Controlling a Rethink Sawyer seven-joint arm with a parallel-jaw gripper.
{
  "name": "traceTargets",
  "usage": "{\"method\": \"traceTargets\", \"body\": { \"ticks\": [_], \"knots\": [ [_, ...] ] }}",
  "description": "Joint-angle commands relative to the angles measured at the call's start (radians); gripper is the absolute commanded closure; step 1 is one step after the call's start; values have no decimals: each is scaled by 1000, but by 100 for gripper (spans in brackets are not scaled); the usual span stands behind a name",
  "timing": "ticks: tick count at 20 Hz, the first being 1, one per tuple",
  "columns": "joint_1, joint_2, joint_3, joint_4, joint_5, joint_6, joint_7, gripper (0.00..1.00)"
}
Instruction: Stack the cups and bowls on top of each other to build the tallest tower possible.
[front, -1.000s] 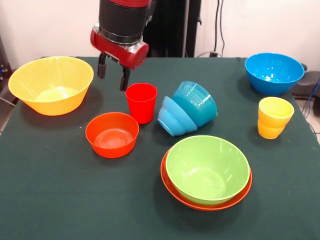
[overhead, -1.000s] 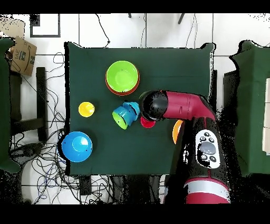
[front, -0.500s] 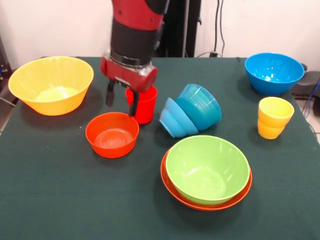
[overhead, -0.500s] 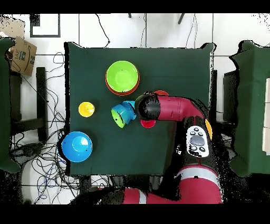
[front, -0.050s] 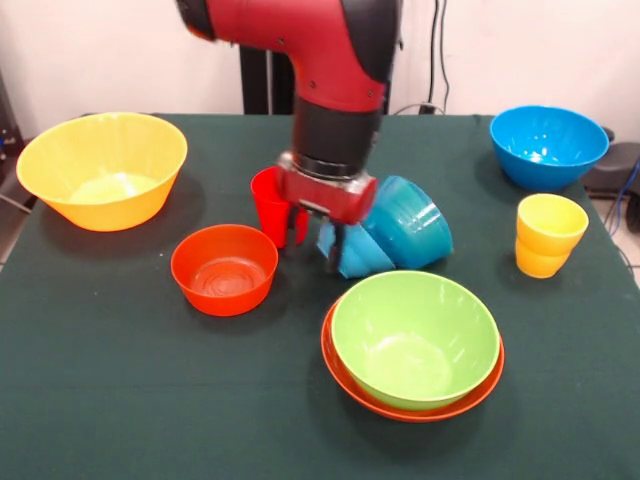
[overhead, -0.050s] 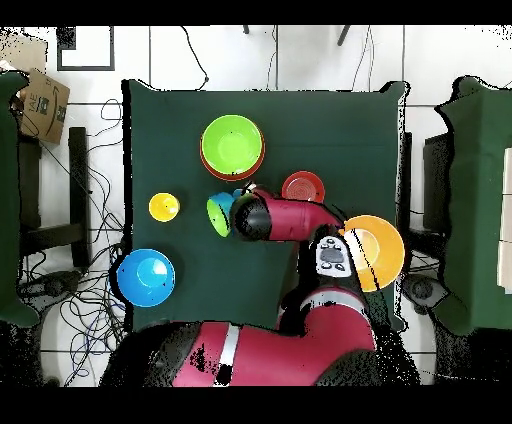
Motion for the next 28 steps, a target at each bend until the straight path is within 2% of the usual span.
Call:
{"method": "traceTargets", "body": {
  "ticks": [1,5,9,15,19,22,28],
  "knots": [
    [8,66,116,190,140,-7,262,0],
    [8,40,115,216,173,27,240,0],
    [-22,7,149,238,197,129,198,0],
    [-7,-25,148,241,223,174,193,0],
    [-5,-83,168,274,244,226,194,0],
    [-30,-160,227,329,287,307,194,0],
    [-16,-245,213,335,315,401,183,0]
  ]
}}
